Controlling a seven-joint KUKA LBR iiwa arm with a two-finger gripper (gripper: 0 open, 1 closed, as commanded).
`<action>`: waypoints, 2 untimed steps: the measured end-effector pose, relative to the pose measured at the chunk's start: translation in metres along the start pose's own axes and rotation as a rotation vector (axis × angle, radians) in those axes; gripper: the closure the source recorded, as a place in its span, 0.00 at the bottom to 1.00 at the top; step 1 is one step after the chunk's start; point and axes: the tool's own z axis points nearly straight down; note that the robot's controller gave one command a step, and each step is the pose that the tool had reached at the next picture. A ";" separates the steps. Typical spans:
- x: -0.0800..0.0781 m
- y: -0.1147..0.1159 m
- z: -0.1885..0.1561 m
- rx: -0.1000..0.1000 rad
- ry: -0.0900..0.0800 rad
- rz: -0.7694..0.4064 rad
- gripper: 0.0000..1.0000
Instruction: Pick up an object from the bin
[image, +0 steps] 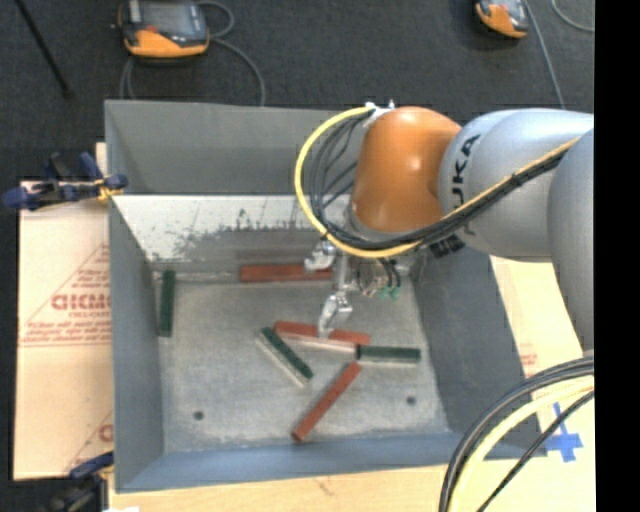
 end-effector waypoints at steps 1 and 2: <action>0.005 -0.055 0.037 0.002 0.008 -0.018 0.00; -0.007 -0.028 0.058 0.014 0.001 -0.016 0.00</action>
Offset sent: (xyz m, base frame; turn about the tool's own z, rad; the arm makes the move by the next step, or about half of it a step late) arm 0.0059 -0.0186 -0.0686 -0.0187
